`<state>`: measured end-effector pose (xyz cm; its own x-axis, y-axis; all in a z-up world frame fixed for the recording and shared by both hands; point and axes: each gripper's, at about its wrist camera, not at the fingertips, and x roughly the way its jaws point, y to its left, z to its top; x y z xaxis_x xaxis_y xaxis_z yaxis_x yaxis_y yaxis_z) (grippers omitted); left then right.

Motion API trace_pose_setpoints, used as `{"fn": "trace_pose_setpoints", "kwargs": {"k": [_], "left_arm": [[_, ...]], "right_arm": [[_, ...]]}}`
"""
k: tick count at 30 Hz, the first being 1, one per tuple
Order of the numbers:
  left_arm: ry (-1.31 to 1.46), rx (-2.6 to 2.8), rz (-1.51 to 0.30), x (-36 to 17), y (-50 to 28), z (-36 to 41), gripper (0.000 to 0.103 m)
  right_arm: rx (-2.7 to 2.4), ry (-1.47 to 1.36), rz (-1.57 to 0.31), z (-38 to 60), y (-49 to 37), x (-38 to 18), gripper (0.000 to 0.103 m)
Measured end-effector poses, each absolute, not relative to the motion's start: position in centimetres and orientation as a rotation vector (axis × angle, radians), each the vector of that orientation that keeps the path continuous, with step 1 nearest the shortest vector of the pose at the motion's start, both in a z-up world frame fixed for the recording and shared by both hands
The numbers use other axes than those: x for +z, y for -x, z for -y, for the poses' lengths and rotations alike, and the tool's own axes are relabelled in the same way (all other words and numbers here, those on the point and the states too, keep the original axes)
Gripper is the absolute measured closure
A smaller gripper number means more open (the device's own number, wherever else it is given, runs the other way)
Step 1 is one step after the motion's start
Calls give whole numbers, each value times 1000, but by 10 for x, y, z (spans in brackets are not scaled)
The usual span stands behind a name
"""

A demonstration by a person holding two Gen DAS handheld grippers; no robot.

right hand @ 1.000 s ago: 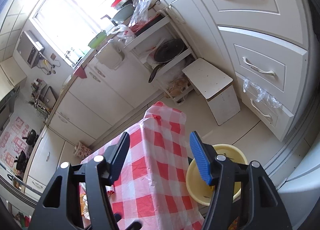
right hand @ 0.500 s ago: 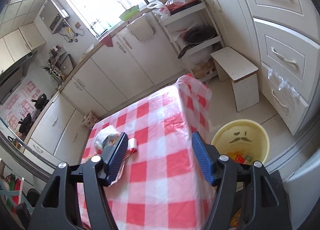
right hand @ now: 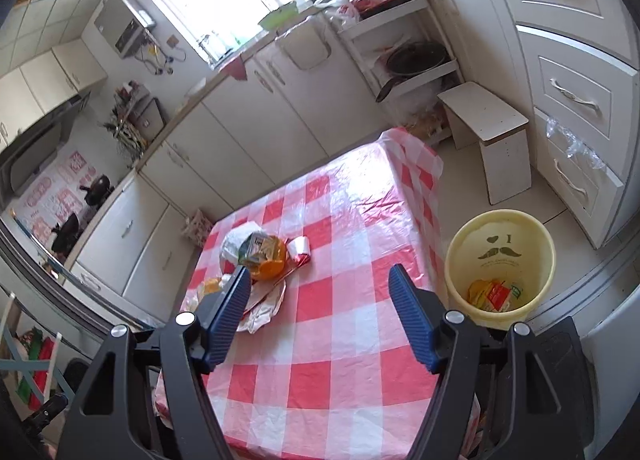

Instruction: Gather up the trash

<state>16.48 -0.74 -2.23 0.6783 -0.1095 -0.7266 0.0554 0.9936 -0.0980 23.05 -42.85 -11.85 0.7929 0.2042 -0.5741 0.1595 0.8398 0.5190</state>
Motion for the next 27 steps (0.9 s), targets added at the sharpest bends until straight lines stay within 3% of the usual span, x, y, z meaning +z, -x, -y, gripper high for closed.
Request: {"fn": "trace_pose_setpoints", "kwargs": {"k": [13, 27], "left_arm": [[88, -52, -953, -108, -217, -4, 24], [-59, -80, -966, -129, -360, 24, 24]], "right_arm": [[90, -380, -783, 372, -229, -141, 35], [307, -179, -805, 282, -322, -153, 53]]}}
